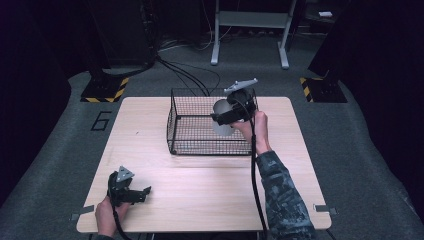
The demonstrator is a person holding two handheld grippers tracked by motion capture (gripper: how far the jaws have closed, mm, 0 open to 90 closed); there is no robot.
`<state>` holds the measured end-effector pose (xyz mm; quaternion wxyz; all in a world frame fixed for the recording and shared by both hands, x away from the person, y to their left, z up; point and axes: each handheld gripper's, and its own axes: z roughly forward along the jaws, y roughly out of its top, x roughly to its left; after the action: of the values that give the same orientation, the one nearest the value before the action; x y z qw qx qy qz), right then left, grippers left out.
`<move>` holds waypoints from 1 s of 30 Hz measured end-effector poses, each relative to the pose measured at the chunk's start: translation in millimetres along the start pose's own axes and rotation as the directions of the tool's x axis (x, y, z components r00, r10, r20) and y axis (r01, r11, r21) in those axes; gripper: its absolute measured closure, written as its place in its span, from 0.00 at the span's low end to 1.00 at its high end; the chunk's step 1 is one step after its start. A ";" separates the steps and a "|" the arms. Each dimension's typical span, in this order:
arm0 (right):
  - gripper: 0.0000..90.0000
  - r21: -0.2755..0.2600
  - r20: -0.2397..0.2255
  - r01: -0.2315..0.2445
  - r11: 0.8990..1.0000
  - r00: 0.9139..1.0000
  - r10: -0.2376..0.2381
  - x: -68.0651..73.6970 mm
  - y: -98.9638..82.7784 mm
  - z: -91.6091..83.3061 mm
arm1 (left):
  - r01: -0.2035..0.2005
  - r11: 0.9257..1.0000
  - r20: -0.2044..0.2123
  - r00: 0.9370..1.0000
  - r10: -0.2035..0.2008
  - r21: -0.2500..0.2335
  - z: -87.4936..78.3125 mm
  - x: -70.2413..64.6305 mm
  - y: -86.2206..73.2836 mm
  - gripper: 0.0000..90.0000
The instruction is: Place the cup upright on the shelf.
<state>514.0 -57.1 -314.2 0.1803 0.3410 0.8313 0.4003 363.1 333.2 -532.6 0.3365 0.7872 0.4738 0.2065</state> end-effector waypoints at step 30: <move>0.07 0.068 0.038 -0.050 0.996 0.998 0.048 -20.4 8.8 52.3 | -0.010 1.000 0.004 1.000 0.010 0.013 -0.9 0.5 0.1 0.01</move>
<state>562.0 -39.4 -338.8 0.1736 0.3744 0.8326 0.3695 362.8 333.9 -532.0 0.3315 0.7920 0.4706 0.2035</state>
